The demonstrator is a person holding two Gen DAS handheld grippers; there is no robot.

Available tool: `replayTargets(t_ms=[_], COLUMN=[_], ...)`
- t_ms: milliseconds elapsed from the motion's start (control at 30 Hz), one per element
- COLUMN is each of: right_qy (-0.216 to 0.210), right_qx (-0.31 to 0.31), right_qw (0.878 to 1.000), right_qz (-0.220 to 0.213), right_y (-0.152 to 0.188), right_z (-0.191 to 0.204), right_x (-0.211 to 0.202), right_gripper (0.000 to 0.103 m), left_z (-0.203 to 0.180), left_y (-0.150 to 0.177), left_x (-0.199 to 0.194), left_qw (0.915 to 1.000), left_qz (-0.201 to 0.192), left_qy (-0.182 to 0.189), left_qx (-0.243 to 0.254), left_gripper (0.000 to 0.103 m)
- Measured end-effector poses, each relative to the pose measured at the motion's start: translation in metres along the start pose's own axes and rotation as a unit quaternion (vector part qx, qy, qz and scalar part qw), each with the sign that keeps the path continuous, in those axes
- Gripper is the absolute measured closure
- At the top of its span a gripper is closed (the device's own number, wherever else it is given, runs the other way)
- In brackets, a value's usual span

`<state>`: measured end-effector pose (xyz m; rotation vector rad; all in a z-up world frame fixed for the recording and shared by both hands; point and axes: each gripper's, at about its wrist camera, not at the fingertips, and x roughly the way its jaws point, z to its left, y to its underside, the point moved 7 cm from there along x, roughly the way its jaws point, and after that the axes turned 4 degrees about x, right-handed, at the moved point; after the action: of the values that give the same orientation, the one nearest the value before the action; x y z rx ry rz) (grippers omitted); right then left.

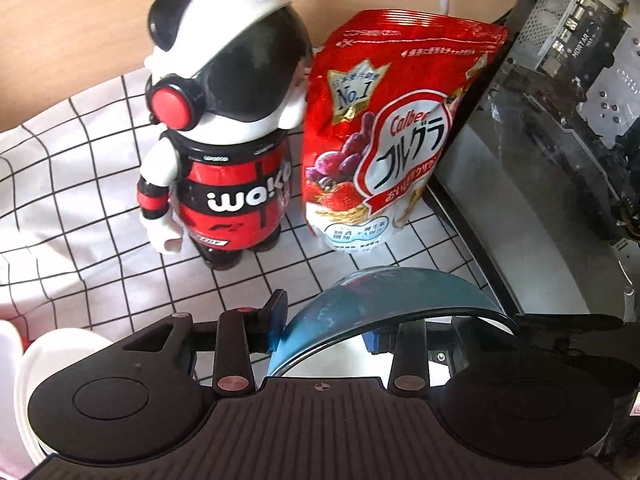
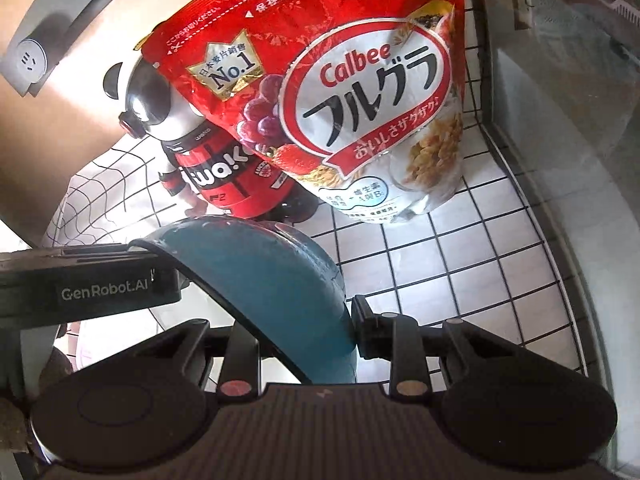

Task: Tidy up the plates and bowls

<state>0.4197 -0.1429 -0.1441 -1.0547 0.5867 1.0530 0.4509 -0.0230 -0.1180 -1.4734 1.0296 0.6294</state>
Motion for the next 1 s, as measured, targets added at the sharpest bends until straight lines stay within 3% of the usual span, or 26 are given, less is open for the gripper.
replayTargets(t_ms=[433, 633, 767, 1000], right_qy=[-0.015, -0.028, -0.021, 0.001], right_qx=[-0.021, -0.03, -0.036, -0.023], right_qw=[0.999, 0.999, 0.999, 0.997], right_qz=[-0.037, -0.012, 0.02, 0.076], right_y=[-0.004, 0.024, 0.054, 0.1], right_z=[0.033, 0.037, 0.031, 0.008], right_x=[-0.048, -0.073, -0.083, -0.065], right_gripper=[0.075, 0.075, 0.075, 0.075], left_z=[-0.001, -0.019, -0.029, -0.035], left_y=[-0.004, 0.022, 0.054, 0.109], left_x=[-0.051, -0.078, -0.078, -0.042], left_qw=[0.9995, 0.9983, 0.9967, 0.9888], left_qz=[-0.024, -0.009, 0.029, 0.114], left_qy=[0.003, 0.003, 0.023, 0.055], left_qx=[0.018, 0.058, 0.073, 0.08], left_gripper=[0.062, 0.062, 0.062, 0.063])
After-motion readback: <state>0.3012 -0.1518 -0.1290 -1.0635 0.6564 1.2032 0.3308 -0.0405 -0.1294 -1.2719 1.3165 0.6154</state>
